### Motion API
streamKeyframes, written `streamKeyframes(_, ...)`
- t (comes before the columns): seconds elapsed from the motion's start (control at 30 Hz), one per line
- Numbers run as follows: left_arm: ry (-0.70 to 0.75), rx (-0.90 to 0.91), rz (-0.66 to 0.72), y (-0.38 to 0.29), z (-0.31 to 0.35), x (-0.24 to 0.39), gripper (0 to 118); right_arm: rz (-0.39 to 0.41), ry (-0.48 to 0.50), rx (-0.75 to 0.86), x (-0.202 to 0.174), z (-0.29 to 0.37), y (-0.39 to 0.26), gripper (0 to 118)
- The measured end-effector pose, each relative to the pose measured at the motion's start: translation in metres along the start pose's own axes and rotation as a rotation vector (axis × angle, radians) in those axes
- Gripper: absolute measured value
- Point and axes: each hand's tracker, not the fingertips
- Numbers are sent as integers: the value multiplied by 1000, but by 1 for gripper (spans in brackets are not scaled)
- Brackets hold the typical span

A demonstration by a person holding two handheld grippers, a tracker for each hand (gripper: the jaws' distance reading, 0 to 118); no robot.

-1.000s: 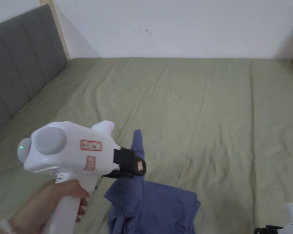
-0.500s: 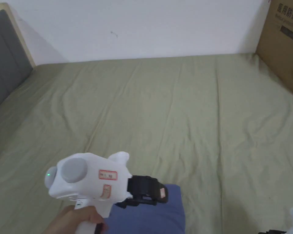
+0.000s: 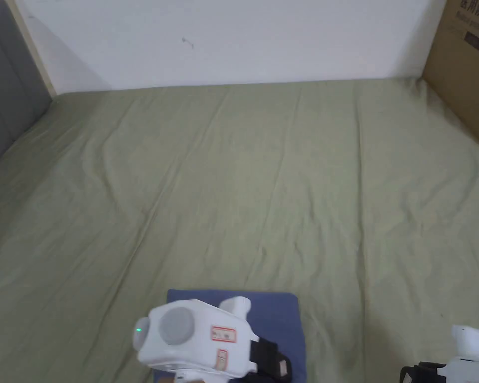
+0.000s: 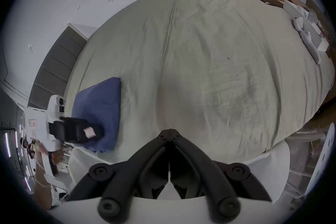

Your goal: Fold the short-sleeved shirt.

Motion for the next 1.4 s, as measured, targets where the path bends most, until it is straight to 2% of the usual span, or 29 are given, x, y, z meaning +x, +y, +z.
streamKeyframes(0.07,33,-35,-48,-7,-17,11,3,1,1,1,-6,5,-1,0)
streamKeyframes(0.13,11,-38,-47,-3,-29,9,3,3,-2,4,-7,7,-2,0)
streamKeyframes(0.2,-55,-134,-30,-14,-43,18,3,3,-9,2,-9,9,-3,0)
streamKeyframes(0.27,48,-110,-171,-18,-44,28,3,7,-12,2,-11,11,-3,0)
streamKeyframes(0.3,55,-62,-185,-19,-40,30,3,9,-11,3,-5,11,-1,0)
streamKeyframes(0.4,-97,10,-101,-14,-15,27,3,17,-6,0,-9,11,2,0)
streamKeyframes(0.47,-129,100,-73,-7,14,21,3,34,-5,0,-18,11,5,0)
streamKeyframes(0.53,-136,181,-74,-1,44,12,3,59,4,4,-29,11,10,0)
streamKeyframes(0.7,-120,365,35,-17,122,-20,3,158,82,0,-71,1,25,0)
streamKeyframes(0.8,-70,445,146,-36,153,-64,3,236,160,-38,-109,-19,32,0)
streamKeyframes(0.93,-91,520,292,-70,179,-115,3,320,275,-109,-159,-55,33,0)
streamKeyframes(1.0,-108,543,344,-85,187,-131,3,337,295,-157,-176,-79,30,0)
streamKeyframes(1.03,-112,546,361,-90,186,-139,3,345,287,-169,-182,-93,28,0)
streamKeyframes(1.13,-122,568,396,-101,187,-156,4,344,175,-210,-187,-125,19,0)
streamKeyframes(1.17,-131,573,410,-101,186,-148,4,334,198,-200,-185,-122,16,0)
streamKeyframes(1.2,-143,565,411,-100,185,-151,8,332,202,-191,-183,-116,15,0)
streamKeyframes(1.23,-154,564,416,-98,183,-154,20,341,199,-183,-183,-112,16,0)
streamKeyframes(1.27,-167,562,418,-94,180,-157,38,356,196,-184,-183,-111,17,0)
streamKeyframes(1.3,-179,538,418,-88,175,-168,63,372,189,-188,-184,-111,19,0)
streamKeyframes(1.33,-194,516,423,-80,168,-169,102,382,177,-192,-184,-111,19,0)
streamKeyframes(1.37,-207,486,414,-73,161,-169,118,380,176,-190,-184,-110,19,0)
streamKeyframes(1.4,-221,478,400,-70,157,-169,118,376,176,-191,-184,-110,19,0)
